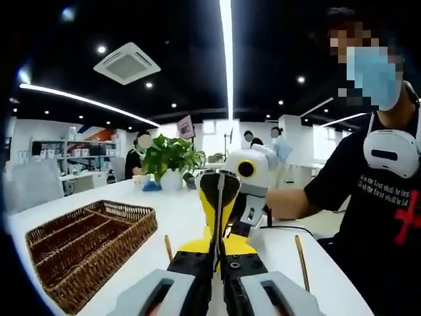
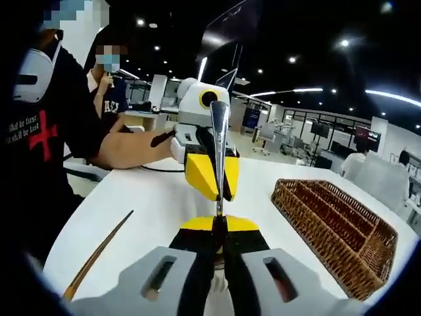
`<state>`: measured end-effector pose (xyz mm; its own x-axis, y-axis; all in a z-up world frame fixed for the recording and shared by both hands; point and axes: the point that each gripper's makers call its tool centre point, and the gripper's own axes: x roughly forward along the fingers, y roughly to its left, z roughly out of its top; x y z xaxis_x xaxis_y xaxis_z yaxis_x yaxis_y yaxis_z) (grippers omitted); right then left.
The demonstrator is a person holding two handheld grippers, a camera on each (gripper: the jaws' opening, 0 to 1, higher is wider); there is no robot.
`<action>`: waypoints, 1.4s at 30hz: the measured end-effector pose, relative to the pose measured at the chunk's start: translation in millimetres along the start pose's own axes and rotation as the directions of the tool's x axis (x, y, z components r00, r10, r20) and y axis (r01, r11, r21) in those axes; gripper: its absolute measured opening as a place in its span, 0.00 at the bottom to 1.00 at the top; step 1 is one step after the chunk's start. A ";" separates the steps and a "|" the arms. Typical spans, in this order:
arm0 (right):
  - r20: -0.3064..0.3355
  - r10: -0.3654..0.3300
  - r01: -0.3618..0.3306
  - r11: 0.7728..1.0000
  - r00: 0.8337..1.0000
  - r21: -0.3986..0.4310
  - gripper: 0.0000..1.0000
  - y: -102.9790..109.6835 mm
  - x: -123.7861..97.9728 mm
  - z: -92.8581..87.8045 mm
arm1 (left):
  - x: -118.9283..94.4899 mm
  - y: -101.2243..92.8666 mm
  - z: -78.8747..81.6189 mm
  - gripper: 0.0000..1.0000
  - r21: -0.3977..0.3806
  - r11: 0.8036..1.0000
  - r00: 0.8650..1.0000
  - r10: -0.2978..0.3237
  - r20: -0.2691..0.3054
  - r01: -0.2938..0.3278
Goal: Arrange the knives, forks, and spoons in their matching storage slots by inserting each utensil handle-first until every utensil is classified and aligned in the correct compartment
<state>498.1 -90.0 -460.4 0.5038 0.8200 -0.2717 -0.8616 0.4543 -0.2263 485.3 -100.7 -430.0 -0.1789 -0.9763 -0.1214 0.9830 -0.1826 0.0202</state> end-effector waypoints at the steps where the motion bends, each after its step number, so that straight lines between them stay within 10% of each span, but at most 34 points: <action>1: -0.002 -0.003 0.003 1.000 1.000 -0.012 0.02 0.0 -0.1 -0.6 | -0.2 0.2 -0.4 0.02 -0.001 1.000 1.000 0.000 -0.003 0.000; 10: -0.062 -0.030 0.024 0.996 0.998 -0.087 0.00 -3.0 -4.2 -4.7 | -13.2 6.9 -17.4 0.08 0.050 0.999 0.996 0.018 -0.083 -0.014; 17: -0.125 -0.068 0.057 0.994 0.990 -0.096 0.00 -17.8 -8.8 -19.2 | -41.4 54.4 -17.0 0.65 0.068 0.971 0.971 0.233 -0.058 -0.229; 22: -0.159 -0.116 0.095 0.986 0.980 -0.136 0.00 -34.5 -16.8 -23.5 | -73.3 103.6 -22.0 0.99 0.047 0.891 0.889 0.455 -0.059 -0.452; 27: -0.210 -0.145 0.106 0.976 0.967 -0.189 0.00 -44.1 -25.4 -24.8 | -102.5 127.0 -31.8 1.00 0.067 0.797 0.789 0.603 -0.113 -0.600; 42: -0.298 -0.157 0.037 0.927 0.942 -0.373 0.00 -53.1 -43.5 23.4 | -108.6 130.9 -22.9 1.00 -0.024 0.775 0.775 0.630 -0.052 -0.632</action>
<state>520.5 -141.7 -414.7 0.6280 0.5971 -0.4991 -0.7574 0.3215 -0.5683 634.4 -15.9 -436.9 0.4832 -0.8654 -0.1327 0.8755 0.4784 0.0681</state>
